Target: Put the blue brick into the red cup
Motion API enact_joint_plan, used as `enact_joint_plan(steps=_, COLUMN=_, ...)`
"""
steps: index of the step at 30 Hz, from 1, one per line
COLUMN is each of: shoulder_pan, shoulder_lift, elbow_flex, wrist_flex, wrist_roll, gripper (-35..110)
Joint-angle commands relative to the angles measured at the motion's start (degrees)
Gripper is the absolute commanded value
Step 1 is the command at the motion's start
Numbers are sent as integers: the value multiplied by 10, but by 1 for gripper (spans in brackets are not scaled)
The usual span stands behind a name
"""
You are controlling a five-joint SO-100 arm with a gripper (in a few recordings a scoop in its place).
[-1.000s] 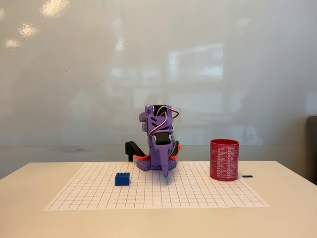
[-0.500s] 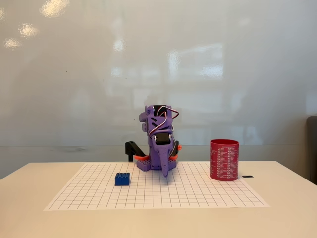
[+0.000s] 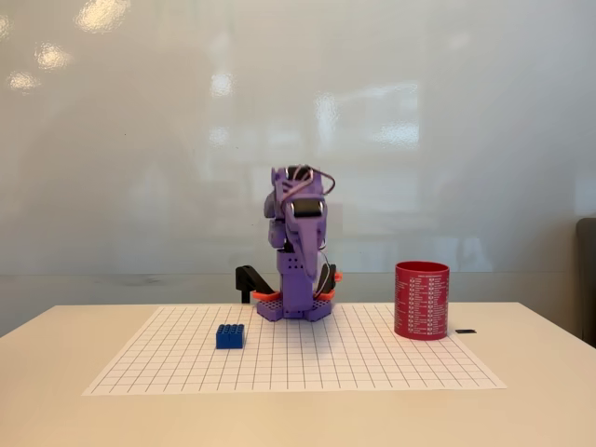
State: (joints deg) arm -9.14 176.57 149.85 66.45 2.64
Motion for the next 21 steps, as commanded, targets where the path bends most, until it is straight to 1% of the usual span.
enact_joint_plan(steps=1, shoulder_pan=87, shoulder_lift=-36, elbow_flex=-124, wrist_flex=92, wrist_roll=5, gripper=-1)
enact_joint_plan(steps=3, shoulder_pan=147, shoulder_lift=-49, elbow_flex=-141, wrist_flex=127, wrist_roll=-9, gripper=-1)
enact_joint_plan(steps=6, shoulder_pan=259, shoulder_lift=-93, elbow_flex=-149, wrist_flex=122, wrist_roll=-43, gripper=-1)
enact_joint_plan(steps=10, shoulder_pan=337, shoulder_lift=-209, elbow_flex=-172, wrist_flex=117, wrist_roll=-86, gripper=-1)
enact_joint_plan(steps=12, shoulder_pan=379, shoulder_lift=-221, elbow_flex=-162, wrist_flex=110, wrist_roll=-117, gripper=-1)
enact_joint_plan(steps=14, shoulder_pan=408, shoulder_lift=-229, elbow_flex=-154, wrist_flex=106, wrist_roll=-156, gripper=-1)
enact_joint_plan(steps=17, shoulder_pan=454, shoulder_lift=-350, elbow_flex=-212, wrist_flex=139, wrist_roll=-208, gripper=-1)
enact_joint_plan(steps=19, shoulder_pan=465, shoulder_lift=-392, elbow_flex=-227, wrist_flex=143, wrist_roll=-221, gripper=-1)
enact_joint_plan(steps=21, shoulder_pan=455, shoulder_lift=-392, elbow_flex=-216, wrist_flex=136, wrist_roll=-221, gripper=-1)
